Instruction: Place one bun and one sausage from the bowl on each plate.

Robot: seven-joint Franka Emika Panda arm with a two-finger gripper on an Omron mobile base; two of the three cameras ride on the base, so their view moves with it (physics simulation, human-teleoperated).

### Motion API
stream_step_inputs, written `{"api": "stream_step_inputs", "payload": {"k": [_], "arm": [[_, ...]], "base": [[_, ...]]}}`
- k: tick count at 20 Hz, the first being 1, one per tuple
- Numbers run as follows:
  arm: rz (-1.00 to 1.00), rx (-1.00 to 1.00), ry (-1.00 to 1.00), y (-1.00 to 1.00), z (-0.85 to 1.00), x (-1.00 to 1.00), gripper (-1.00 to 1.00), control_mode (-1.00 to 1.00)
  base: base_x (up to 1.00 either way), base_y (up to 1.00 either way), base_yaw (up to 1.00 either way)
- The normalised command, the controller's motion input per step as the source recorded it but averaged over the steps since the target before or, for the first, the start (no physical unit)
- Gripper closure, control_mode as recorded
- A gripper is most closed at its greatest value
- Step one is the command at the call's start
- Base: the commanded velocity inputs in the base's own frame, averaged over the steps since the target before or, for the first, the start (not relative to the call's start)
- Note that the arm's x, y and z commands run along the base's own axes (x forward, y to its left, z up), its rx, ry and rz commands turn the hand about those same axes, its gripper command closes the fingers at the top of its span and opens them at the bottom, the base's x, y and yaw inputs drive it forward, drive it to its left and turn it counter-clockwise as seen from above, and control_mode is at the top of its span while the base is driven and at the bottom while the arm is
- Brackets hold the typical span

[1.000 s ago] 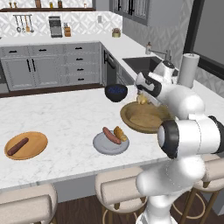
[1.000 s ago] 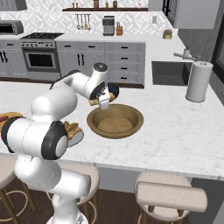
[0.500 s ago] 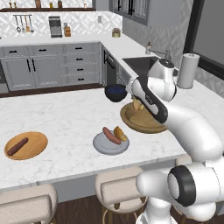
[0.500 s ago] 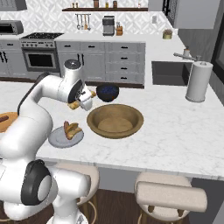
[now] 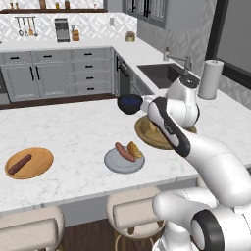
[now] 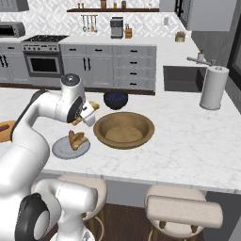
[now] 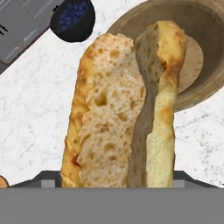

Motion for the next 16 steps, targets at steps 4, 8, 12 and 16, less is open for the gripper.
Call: {"api": "stream_step_inputs", "payload": {"k": [4, 8, 12, 16], "arm": [[0.0, 0.0, 0.0, 0.0, 0.0, 0.0, 1.0, -1.0], [0.0, 0.0, 0.0, 0.0, 0.0, 0.0, 1.0, 1.0], [0.0, 0.0, 0.0, 0.0, 0.0, 0.0, 1.0, 1.0], [0.0, 0.0, 0.0, 0.0, 0.0, 0.0, 1.0, 1.0]], "base": [[0.0, 0.0, 0.0], [-0.42, 0.32, 0.07], [-0.99, 0.9, 0.1], [-0.32, 0.98, 0.04]]}}
